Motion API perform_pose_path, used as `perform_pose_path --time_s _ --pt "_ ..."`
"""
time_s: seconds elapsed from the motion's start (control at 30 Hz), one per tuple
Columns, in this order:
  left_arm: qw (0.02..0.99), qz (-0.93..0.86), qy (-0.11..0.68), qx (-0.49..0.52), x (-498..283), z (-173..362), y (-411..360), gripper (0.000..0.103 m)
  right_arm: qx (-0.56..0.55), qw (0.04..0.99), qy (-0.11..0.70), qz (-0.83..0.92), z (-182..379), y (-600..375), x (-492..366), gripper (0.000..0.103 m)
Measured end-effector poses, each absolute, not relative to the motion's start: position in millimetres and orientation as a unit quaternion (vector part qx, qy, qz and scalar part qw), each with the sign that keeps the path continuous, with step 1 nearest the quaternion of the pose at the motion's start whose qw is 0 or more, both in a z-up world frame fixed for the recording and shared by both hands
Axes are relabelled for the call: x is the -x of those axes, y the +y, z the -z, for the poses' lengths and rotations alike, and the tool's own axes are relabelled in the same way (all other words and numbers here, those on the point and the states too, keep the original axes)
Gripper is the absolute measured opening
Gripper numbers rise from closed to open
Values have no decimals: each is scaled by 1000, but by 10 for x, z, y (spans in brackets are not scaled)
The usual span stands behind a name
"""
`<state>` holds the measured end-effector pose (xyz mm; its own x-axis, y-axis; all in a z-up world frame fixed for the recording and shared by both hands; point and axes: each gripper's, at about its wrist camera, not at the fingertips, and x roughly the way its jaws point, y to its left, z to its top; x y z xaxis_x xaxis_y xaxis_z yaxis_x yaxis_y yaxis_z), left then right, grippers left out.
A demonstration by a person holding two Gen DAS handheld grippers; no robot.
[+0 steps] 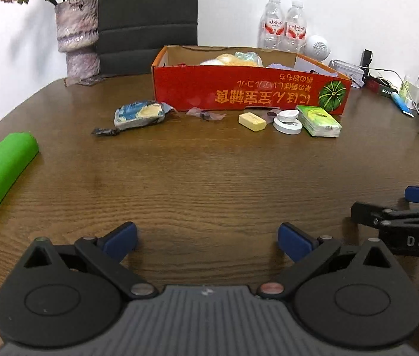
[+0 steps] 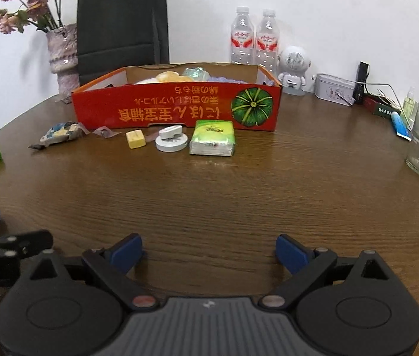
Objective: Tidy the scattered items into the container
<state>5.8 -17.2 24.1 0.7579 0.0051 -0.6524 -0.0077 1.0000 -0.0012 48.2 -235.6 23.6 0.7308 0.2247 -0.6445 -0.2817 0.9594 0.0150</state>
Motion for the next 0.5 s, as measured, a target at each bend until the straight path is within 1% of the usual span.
perform_pose_path --time_s 0.07,0.5 --pt "938 -4 347 -2 -80 -214 -191 103 43 928 341 -141 -224 -2343 -483 103" --pt "938 -4 348 -4 -140 -216 -223 103 41 928 343 -142 -217 -2340 -490 103"
